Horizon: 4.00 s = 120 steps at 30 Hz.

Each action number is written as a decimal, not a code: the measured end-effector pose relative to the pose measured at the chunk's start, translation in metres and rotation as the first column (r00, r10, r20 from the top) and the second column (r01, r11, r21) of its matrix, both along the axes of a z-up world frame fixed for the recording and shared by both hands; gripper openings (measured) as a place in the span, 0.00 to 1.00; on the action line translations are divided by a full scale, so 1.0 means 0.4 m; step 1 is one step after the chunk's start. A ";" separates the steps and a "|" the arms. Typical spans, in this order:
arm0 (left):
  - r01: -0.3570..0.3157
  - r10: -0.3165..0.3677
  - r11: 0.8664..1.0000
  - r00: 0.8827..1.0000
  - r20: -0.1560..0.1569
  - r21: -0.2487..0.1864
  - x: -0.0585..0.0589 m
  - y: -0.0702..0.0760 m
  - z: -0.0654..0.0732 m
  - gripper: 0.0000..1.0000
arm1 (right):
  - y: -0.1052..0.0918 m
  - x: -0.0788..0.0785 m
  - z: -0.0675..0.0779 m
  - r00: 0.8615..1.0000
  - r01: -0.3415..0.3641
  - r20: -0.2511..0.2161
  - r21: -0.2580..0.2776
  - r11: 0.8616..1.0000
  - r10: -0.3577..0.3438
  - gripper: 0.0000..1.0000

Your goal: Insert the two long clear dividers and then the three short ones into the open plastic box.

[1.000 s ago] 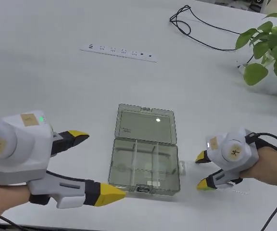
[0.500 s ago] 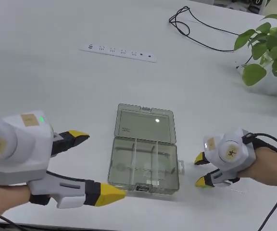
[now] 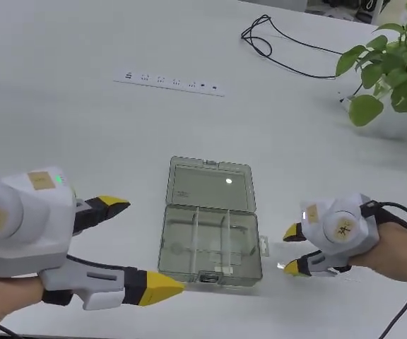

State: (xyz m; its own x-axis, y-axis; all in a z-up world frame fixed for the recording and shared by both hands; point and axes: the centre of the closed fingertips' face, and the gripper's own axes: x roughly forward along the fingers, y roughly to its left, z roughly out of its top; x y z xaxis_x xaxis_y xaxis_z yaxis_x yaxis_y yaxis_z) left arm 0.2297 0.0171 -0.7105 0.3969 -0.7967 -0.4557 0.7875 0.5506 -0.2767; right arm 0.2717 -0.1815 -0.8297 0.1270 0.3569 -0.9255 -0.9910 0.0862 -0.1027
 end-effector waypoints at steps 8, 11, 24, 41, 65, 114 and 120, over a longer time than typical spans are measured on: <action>0.021 -0.021 1.000 1.000 0.004 -0.012 0.010 -0.023 0.019 0.92 | 0.012 -0.007 0.072 0.997 0.030 0.069 0.040 0.999 -0.033 0.32; 0.027 -0.027 0.999 1.000 0.002 -0.017 0.014 -0.032 0.024 0.90 | 0.022 -0.016 0.106 0.995 0.039 0.092 0.061 0.997 -0.044 0.32; 0.041 -0.046 0.994 0.998 -0.052 -0.103 0.026 -0.101 0.070 0.77 | 0.085 -0.044 0.249 0.977 0.035 0.204 0.123 0.992 -0.060 0.32; -0.008 -0.060 0.963 0.968 -0.244 -0.271 0.011 -0.196 0.113 0.50 | 0.208 -0.092 0.369 0.957 -0.029 0.289 0.190 0.981 -0.027 0.32; -0.024 -0.102 0.932 0.940 -0.325 -0.362 -0.008 -0.234 0.127 0.13 | 0.271 -0.116 0.423 0.944 -0.079 0.329 0.209 0.975 0.006 0.32; 0.261 -0.290 0.901 0.956 -0.034 -0.346 -0.068 -0.217 0.170 0.00 | 0.274 -0.154 0.512 0.997 -0.003 -0.070 0.463 0.886 0.040 0.21; 0.342 -0.348 0.878 0.937 0.044 -0.335 -0.090 -0.211 0.195 0.00 | 0.283 -0.180 0.520 0.980 -0.025 -0.161 0.478 0.878 0.116 0.15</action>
